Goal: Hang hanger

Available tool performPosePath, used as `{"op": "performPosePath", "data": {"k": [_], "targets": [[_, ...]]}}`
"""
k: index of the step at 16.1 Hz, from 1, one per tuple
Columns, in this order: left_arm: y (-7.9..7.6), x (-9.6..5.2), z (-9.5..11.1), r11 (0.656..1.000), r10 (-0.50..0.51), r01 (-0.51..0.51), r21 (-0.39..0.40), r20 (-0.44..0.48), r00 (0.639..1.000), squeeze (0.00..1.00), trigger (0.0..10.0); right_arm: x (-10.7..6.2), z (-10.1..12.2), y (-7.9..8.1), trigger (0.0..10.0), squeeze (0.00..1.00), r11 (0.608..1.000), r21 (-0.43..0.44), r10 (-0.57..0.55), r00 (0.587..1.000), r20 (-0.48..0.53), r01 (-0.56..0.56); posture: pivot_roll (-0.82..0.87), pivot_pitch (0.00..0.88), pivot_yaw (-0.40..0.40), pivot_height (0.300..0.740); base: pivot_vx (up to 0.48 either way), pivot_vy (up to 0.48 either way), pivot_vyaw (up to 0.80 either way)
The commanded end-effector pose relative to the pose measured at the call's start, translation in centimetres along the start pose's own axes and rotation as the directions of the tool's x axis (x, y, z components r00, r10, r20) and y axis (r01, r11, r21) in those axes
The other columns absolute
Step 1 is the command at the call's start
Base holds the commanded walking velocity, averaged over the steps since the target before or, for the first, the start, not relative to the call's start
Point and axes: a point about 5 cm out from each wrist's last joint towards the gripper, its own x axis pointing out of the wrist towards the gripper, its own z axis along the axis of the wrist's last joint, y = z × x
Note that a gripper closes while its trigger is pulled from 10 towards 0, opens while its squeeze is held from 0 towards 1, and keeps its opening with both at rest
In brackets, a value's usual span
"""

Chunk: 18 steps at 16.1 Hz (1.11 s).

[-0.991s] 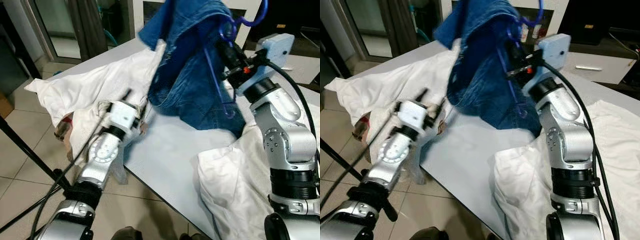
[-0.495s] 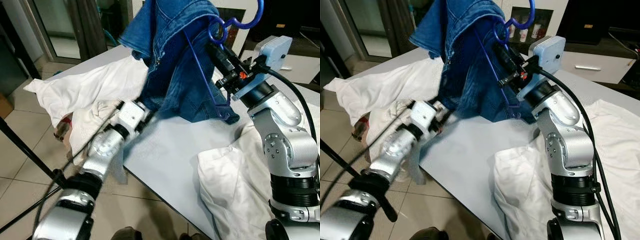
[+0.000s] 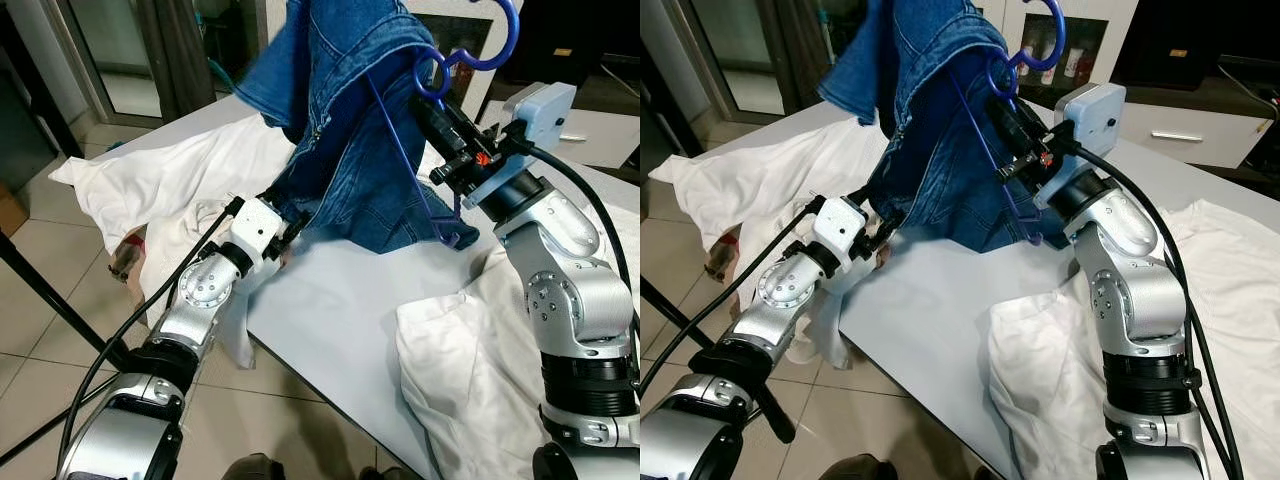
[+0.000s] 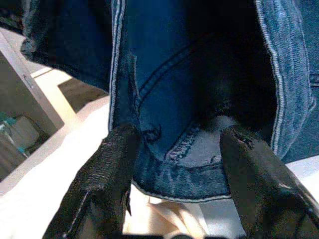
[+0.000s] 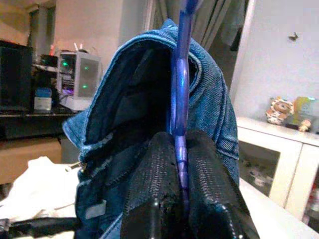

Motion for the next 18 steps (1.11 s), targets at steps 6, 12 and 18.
{"op": "performPosePath", "data": {"k": [6,12,18], "targets": [[-1.3,-0.9,0.4,0.999,-0.034,0.033,0.015,0.056,0.998,0.00,10.0,-0.2,0.2,-2.0,0.0,0.00,0.993,-0.033,-0.110,0.994,0.000,0.110,0.03,0.005,-0.013,0.740,0.000,0.000,0.00],[3.0,-1.6,-0.2,0.995,0.070,-0.070,0.069,0.001,0.998,0.00,10.0,0.0,0.8,-1.0,0.0,0.00,0.999,-0.021,-0.026,0.999,0.041,0.027,0.03,0.006,-0.020,0.740,0.000,0.000,0.00],[1.8,-0.8,0.4,1.000,-0.024,0.024,0.014,0.051,0.998,1.00,10.0,-0.1,1.7,0.9,0.0,0.00,0.997,-0.026,0.077,0.994,0.080,-0.075,0.01,0.012,-0.011,0.740,0.000,0.000,0.00]]}}
